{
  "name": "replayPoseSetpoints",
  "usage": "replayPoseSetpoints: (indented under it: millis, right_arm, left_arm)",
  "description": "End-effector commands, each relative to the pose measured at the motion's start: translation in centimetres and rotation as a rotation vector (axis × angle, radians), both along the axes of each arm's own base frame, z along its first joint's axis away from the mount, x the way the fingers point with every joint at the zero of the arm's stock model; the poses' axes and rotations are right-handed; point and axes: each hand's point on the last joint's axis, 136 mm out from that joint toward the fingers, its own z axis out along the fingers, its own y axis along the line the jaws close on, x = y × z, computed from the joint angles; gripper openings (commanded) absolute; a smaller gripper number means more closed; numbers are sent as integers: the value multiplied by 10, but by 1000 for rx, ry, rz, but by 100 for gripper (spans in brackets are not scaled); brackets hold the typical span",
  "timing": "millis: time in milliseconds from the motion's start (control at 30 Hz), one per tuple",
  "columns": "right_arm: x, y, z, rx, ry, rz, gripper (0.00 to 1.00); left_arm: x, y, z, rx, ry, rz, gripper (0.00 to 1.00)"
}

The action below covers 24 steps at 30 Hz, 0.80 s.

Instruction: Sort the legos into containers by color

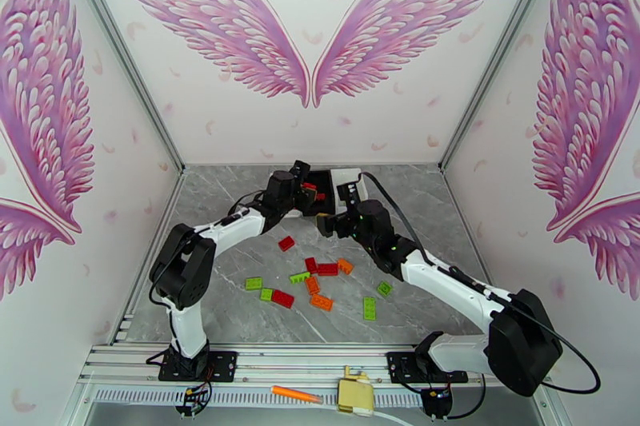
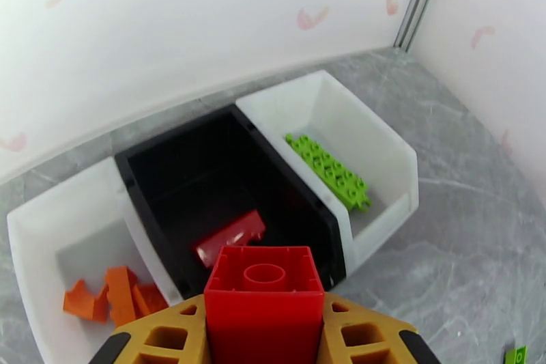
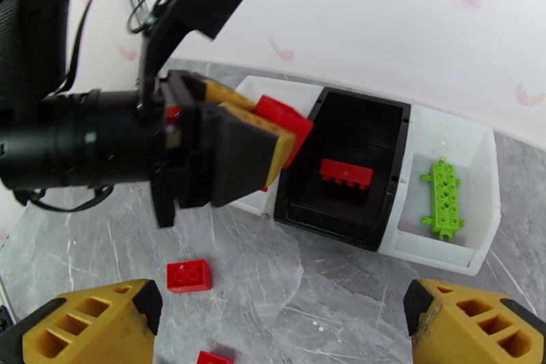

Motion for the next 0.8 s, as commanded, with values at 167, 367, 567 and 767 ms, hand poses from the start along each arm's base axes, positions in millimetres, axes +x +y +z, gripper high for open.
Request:
replayPoseSetpoints:
  millis: [167,367,567,767]
  right_arm:
    - [-2,-11,0,-19,-16,-35,99]
    - [-1,-22,7,-57,-41,-76,99]
    - [1,-26,14,-59,-57,-91,99]
    - [3,-24,25,-51,-75,-83,99]
  left_arm:
    - [46,-22,-13,-28,41,-19,35]
    - [65,-27,-29,-16,76,-9,38]
    - [70,-28,-26,-29,86,-6,45]
    - [56,-24,5,-75,67,-23,58]
